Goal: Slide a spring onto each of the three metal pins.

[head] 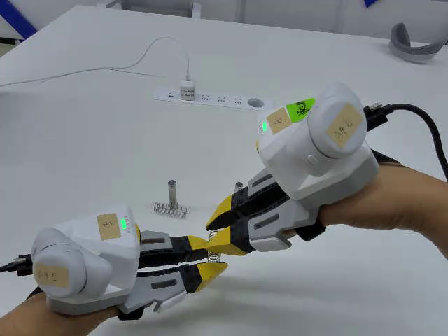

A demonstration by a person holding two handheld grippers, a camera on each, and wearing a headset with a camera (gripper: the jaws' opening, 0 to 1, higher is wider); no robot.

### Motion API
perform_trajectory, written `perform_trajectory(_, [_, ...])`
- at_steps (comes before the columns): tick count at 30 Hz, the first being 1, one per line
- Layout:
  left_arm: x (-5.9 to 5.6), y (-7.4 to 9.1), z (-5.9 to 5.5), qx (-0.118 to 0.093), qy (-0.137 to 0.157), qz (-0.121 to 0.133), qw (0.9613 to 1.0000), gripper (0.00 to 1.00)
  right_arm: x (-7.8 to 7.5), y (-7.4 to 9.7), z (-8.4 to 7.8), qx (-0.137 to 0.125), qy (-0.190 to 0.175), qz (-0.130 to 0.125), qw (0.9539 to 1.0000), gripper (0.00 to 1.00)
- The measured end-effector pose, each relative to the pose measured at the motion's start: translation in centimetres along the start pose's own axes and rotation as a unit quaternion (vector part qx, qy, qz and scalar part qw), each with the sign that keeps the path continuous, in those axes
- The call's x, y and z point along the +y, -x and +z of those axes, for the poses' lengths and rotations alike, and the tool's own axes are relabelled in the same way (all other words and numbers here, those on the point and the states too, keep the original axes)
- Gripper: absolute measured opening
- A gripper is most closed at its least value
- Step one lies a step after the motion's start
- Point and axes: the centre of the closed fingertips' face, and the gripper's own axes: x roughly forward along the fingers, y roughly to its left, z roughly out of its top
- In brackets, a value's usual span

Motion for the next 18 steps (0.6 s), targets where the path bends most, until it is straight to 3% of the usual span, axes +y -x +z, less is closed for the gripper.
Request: perform_trajectory(18, [0.08,0.28,0.3,-0.004,0.003,0.002,1.0,0.1,0.07,-0.41,-0.71,0.0,-0.008,-0.005,1.0,0.13])
